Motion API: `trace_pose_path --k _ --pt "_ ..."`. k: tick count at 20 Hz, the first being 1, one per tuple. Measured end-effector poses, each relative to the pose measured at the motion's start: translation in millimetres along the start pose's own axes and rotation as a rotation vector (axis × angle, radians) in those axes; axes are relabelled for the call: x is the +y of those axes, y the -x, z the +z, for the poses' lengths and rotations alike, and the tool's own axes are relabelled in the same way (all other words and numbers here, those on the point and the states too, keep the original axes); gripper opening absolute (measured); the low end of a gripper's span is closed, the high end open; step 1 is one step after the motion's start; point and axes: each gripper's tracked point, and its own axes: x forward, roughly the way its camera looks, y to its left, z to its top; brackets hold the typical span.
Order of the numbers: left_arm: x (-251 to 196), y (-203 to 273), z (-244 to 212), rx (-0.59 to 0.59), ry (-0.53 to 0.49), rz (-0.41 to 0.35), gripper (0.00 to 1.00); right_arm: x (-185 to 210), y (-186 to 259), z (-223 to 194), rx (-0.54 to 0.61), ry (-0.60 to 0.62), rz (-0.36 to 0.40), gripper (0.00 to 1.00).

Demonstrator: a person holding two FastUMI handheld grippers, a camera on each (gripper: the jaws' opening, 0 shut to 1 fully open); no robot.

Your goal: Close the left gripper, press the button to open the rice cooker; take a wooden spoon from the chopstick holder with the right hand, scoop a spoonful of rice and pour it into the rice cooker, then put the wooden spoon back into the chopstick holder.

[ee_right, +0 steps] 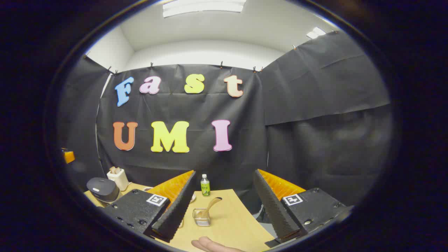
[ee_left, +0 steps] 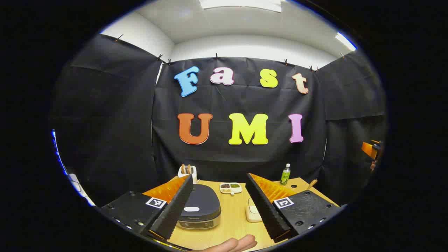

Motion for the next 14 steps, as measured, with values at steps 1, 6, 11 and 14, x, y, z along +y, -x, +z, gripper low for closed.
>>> trace_pose_path --k 1,6,11,14 --pt "-2 3 2 -0.002 0.018 -0.012 0.96 -6 0 2 -0.011 0.010 -0.013 1.00" --pt "8 11 6 -0.012 0.039 -0.004 0.95 -10 4 -3 -0.002 0.004 -0.004 1.00" --pt "21 10 1 -0.023 -0.003 0.031 0.94 -17 7 -2 -0.013 0.014 -0.012 1.00" --pt "35 4 0 -0.051 -0.022 0.069 0.94 -13 7 -4 -0.015 0.019 -0.002 1.00"
